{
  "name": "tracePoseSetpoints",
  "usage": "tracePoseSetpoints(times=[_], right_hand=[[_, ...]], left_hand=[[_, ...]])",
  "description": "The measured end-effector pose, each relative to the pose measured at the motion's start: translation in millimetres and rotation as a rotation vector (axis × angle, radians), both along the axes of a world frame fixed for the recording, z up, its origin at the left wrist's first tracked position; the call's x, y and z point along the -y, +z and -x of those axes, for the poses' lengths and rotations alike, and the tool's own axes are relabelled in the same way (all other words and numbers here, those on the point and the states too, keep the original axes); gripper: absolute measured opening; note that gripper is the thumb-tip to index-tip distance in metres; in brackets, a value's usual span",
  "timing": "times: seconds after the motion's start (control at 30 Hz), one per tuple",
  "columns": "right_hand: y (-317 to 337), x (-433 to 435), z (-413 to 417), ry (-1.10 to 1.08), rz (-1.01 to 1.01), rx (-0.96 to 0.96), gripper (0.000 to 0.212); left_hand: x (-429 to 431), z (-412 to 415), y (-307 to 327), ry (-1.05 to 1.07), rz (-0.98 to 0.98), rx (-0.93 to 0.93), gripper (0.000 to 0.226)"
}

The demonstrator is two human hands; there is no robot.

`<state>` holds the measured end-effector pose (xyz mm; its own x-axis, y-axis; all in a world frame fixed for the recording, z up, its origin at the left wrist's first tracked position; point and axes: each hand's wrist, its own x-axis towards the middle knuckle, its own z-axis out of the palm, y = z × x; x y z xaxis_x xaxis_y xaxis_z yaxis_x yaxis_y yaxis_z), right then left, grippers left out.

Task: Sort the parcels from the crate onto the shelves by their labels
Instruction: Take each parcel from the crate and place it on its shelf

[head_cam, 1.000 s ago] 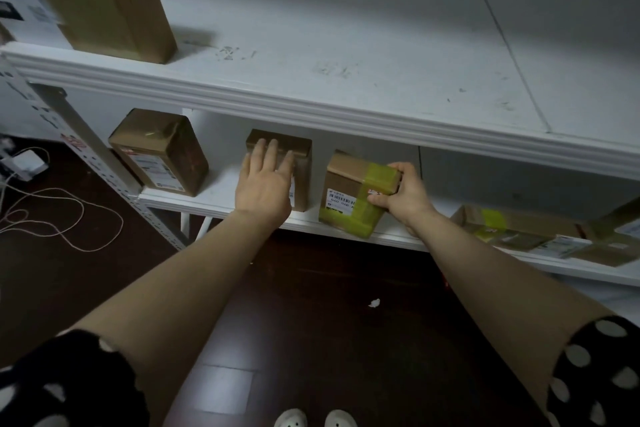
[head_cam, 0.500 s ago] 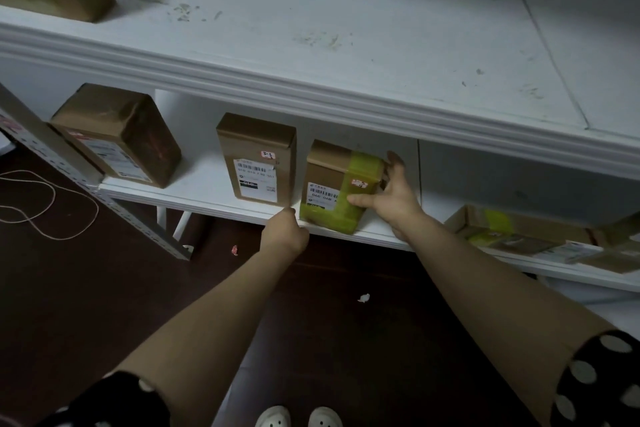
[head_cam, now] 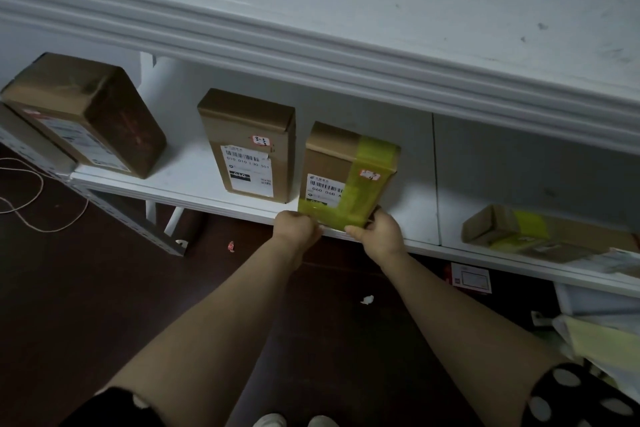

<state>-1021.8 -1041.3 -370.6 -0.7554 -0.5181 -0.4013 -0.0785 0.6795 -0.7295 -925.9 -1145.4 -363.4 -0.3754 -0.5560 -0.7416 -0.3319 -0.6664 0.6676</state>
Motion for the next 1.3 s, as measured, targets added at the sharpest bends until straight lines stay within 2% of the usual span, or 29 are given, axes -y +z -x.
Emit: tracePoseSetpoints(times=[0.23, 0.33, 0.8, 0.87, 1.0, 1.13, 1.2, 1.3], right_hand=[[-4.4, 15.0, 6.7, 0.011, 0.001, -0.055, 0.045], [-4.0, 21.2, 8.0, 0.014, 0.015, -0.052, 0.045], [-6.6, 28.8, 9.8, 0.015, 0.011, -0.001, 0.05], [-6.3, 26.4, 8.7, 0.019, -0.006, 0.027, 0.058], [10.2, 7.7, -0.2, 0.024, -0.08, 0.063, 0.086], [54.0, -26.3, -9.4, 0.031, -0.112, 0.102, 0.086], [83.0, -47.4, -12.7, 0.037, -0.135, 0.096, 0.083], [126.5, -82.4, -19.1, 0.015, -0.137, 0.094, 0.08]], left_hand=[[11.5, 10.2, -1.2, 0.12, -0.07, -0.059, 0.005], [18.4, 10.5, -7.4, 0.134, -0.066, -0.054, 0.019], [19.9, 9.3, -3.8, 0.158, -0.063, -0.032, 0.011], [17.9, 6.3, 2.5, 0.145, -0.072, -0.011, 0.01], [4.9, -3.6, 30.6, 0.047, -0.057, 0.04, 0.016], [-22.0, -11.4, 76.6, -0.085, -0.019, 0.079, 0.013], [-40.6, -11.9, 102.6, -0.227, 0.054, 0.106, 0.003], [-69.9, -8.6, 140.1, -0.62, 0.338, 0.187, 0.011]])
